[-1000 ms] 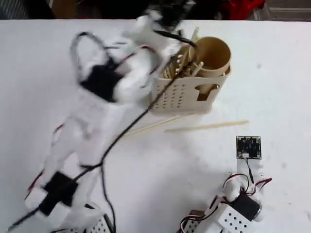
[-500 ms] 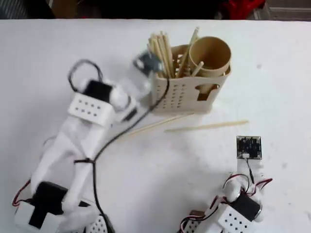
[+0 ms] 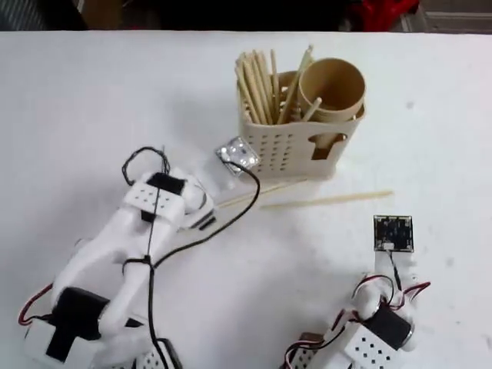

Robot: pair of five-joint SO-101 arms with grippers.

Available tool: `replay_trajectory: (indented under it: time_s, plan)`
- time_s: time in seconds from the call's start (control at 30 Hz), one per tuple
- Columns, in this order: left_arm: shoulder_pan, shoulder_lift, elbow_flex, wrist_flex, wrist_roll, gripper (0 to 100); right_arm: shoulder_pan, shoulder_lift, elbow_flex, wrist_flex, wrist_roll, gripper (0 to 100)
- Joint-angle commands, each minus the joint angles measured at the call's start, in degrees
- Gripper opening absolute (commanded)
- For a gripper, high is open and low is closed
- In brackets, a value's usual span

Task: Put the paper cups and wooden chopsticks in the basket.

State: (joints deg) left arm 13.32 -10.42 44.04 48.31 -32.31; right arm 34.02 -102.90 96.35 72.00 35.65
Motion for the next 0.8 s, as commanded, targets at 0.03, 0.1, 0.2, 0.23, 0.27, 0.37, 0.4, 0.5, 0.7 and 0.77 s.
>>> replay_trajectory:
  time_s: [0.03,0.1,0.2,0.23,0.27,0.37,0.4,0.5,0.7,0.77]
  plan:
    - [0.1,6.4,-3.1,-2.0,-0.7,18,0.5,0.0,0.5,-0.6,0.0,2.4]
    - [-0.1,11.1,-6.6,-0.4,-0.8,18,0.5,0.0,0.5,-0.6,0.0,2.4]
    - [-0.7,15.6,-11.4,3.8,-2.1,18,0.5,0.0,0.5,-0.6,0.0,2.4]
    - [-0.9,16.1,-12.2,4.5,-2.2,18,0.5,0.0,0.5,-0.6,0.0,2.4]
    - [-1.1,16.4,-12.3,4.7,-2.4,18,0.5,0.0,0.5,-0.6,0.0,2.4]
    - [-0.8,16.5,-12.3,5.2,-2.5,18,0.5,0.0,0.5,-0.6,0.0,2.4]
    - [-0.8,16.5,-12.2,5.2,-3.1,18,0.5,0.0,0.5,-0.6,0.0,2.4]
    - [-0.8,16.5,-12.2,7.0,-5.5,15,0.5,0.0,0.5,-0.6,0.0,2.4]
    - [-0.9,16.4,-10.6,13.0,-10.3,4,0.5,0.0,0.5,-0.6,0.0,2.4]
    - [-1.3,16.4,-10.6,14.1,-10.9,3,0.5,0.0,0.5,-0.6,0.0,2.4]
